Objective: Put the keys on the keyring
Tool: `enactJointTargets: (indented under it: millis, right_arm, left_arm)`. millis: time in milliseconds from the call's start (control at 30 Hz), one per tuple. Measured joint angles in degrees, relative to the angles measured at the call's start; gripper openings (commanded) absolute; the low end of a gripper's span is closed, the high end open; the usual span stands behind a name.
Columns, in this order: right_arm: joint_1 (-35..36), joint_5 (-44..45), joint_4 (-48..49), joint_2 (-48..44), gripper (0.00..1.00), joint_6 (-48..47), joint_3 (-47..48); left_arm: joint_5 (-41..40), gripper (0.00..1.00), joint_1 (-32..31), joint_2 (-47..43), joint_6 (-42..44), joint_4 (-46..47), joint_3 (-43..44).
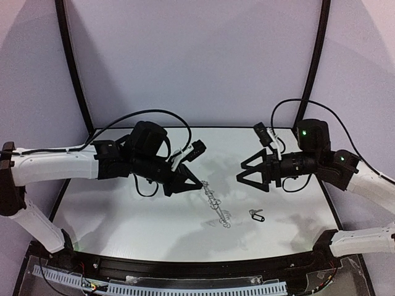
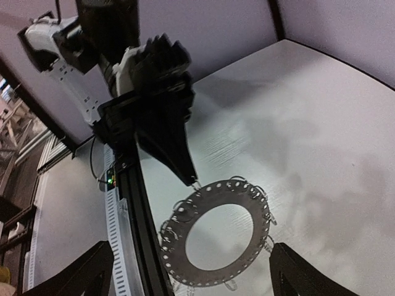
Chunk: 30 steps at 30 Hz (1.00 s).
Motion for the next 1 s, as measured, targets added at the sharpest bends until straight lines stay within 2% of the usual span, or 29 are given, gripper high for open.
enactJointTargets:
  millis: [167,467,1000]
  right_arm:
    - [6.56,0.84,1.19,7.8,0.76,-6.63,5.31]
    - [8.72,1.17,4.26,14.4,0.63,-13.73,7.95]
    - [12.1,0.52,10.13,21.57,0.47,-15.46,10.02]
  left_arm:
    - [-0.43,0.01,-0.25,-0.89,4.21,-6.39,5.1]
    - [-1.83,0.01,-1.03,-0.95,7.59,-14.02,7.56]
    - [-2.79,0.01,-1.42,-0.96,10.61,-17.22,9.25]
